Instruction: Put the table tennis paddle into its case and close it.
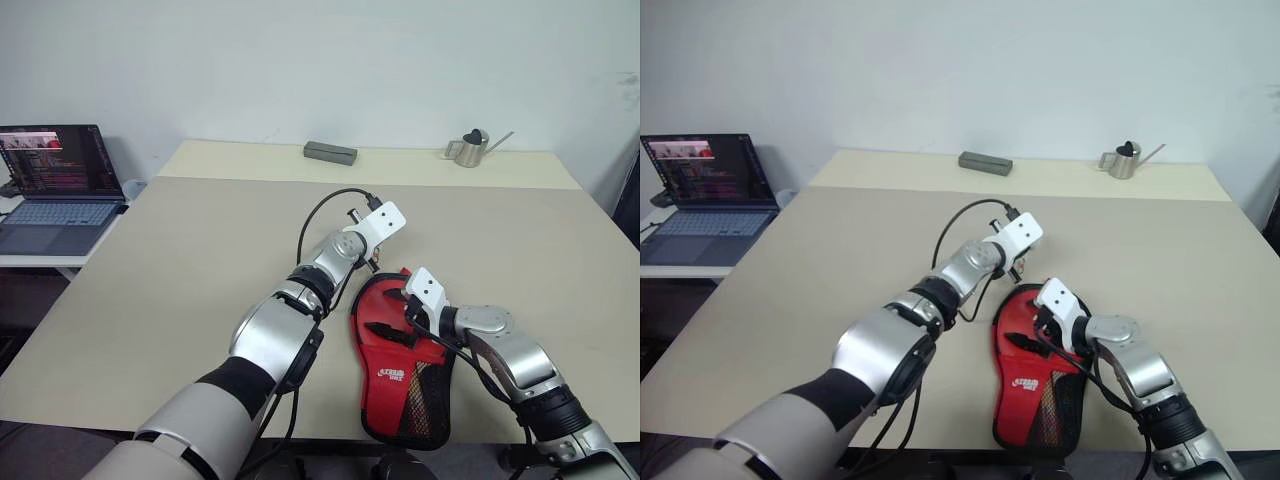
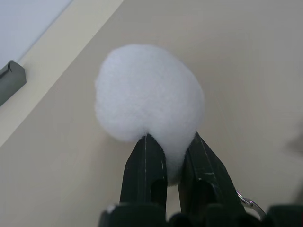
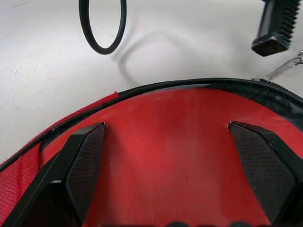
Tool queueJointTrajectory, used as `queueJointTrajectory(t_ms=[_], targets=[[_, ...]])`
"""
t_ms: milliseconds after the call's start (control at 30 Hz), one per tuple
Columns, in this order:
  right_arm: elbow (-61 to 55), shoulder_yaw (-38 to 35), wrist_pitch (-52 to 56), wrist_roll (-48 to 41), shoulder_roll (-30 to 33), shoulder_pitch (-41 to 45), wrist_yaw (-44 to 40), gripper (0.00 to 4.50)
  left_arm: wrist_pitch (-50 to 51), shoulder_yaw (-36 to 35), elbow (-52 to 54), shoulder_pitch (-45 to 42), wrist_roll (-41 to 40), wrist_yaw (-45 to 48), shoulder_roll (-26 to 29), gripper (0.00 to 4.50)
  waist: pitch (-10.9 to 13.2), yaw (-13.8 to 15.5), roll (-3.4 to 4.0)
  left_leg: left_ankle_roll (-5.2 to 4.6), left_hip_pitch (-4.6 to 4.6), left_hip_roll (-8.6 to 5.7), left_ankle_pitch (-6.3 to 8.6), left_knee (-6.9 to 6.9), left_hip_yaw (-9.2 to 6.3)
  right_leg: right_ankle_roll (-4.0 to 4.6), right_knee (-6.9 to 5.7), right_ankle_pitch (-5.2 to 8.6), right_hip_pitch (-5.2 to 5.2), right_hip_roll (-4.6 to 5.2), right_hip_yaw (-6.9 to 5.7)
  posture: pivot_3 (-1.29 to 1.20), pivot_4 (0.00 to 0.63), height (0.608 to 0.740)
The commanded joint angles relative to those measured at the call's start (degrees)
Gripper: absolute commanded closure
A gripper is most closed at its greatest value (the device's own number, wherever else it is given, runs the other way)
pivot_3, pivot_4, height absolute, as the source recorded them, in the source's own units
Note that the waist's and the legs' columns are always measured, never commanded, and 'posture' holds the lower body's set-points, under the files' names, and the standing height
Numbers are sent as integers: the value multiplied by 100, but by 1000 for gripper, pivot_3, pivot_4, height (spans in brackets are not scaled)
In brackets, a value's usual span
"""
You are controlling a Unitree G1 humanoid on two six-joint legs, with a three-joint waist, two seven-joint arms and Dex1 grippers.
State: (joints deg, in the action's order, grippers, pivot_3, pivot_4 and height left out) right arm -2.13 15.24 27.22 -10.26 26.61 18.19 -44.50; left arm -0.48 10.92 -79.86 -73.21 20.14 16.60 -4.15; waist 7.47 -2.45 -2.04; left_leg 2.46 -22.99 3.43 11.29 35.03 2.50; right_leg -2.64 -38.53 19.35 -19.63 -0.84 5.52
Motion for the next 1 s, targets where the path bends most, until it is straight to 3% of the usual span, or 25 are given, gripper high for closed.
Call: queueJointTrajectory(t_ms=[33,467,700,867,1000], targets=[[543,350,695,383,279,-552,91,0,-135,-26,140,-300,28,-33,-85,4446,0,26,0,0,0,0,0,-2,0,0,1,0,0,0,0,0,150,740],[618,397,647,433,223,-464,75,0,-321,413,164,291,317,1065,-263,4446,-4,56,3,8,-1,5,6,-21,33,1,48,0,4,-1,1,0,150,740],[749,410,602,449,189,-334,36,0,-409,128,243,130,45,1097,-78,2132,-4,55,0,8,-1,7,7,-21,36,1,49,0,4,-2,2,0,150,740],[745,398,589,432,211,-344,20,0,-638,-280,458,-143,-390,1592,404,2132,1,50,-1,8,-1,9,6,-21,41,1,47,0,2,-3,3,0,150,740],[740,392,573,412,250,-348,-23,0,-685,-563,783,-164,-756,2305,1119,2132,1,41,1,8,-1,13,6,-23,45,1,48,0,2,-4,5,0,150,740]])
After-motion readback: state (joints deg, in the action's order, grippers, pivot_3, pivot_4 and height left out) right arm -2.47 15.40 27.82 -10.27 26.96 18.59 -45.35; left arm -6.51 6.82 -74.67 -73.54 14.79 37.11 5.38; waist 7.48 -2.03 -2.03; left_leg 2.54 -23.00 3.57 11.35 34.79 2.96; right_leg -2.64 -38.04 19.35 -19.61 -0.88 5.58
